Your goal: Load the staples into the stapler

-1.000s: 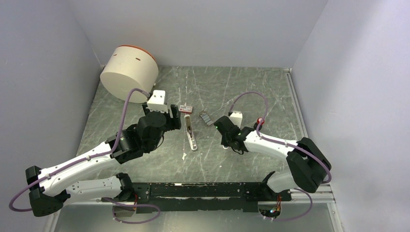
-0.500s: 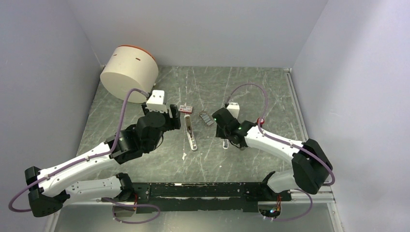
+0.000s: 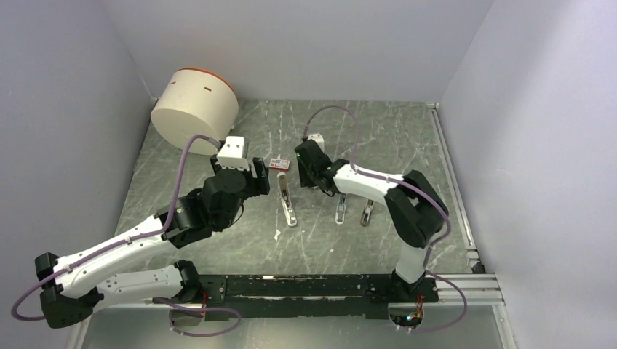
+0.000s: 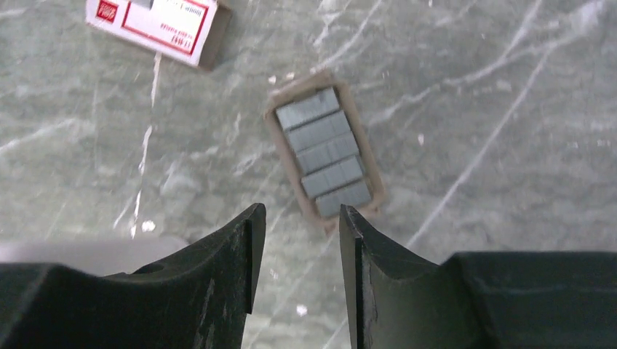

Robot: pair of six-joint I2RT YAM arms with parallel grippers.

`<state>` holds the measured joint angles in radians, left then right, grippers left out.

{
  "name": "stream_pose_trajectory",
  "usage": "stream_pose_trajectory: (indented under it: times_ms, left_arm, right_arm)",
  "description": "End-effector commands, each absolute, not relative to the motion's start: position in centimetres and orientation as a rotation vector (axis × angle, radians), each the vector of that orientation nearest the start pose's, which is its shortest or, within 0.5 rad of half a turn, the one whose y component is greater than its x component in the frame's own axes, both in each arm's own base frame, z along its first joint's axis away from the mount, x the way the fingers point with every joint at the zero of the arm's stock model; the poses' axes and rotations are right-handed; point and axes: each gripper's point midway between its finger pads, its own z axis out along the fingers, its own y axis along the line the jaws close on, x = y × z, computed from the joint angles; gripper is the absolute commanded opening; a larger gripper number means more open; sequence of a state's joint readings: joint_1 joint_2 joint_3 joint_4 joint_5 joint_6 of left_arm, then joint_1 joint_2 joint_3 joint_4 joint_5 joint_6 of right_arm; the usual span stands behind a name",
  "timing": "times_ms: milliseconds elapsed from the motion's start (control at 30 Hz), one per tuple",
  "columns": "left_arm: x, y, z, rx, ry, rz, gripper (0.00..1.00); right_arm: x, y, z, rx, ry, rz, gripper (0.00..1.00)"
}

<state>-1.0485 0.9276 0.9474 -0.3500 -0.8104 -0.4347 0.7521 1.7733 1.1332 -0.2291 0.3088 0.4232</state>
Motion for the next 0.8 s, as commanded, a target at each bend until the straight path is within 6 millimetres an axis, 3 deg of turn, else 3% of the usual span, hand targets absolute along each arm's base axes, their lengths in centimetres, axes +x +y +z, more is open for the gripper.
stream_pose_trajectory:
  times_ms: [0,333,767]
  left_arm:
    - [24.7,-18.9,28.2,0.0,1.811,-0.252,0.74]
    - [25.3,-19.9,27.6,0.033,1.829,-0.222,0.74]
    - [25.8,-20.1,26.9,0.044,1.836,-0.199,0.74]
  right_arm:
    - [37.8,28.2,6.0,-0.325,2.327,0.148,0.46]
    - [40.3,28.6,3.5,-0.351,2.344,0.098,0.33]
    - [41.4,28.4,3.1,-0.351,2.326,0.082,0.29]
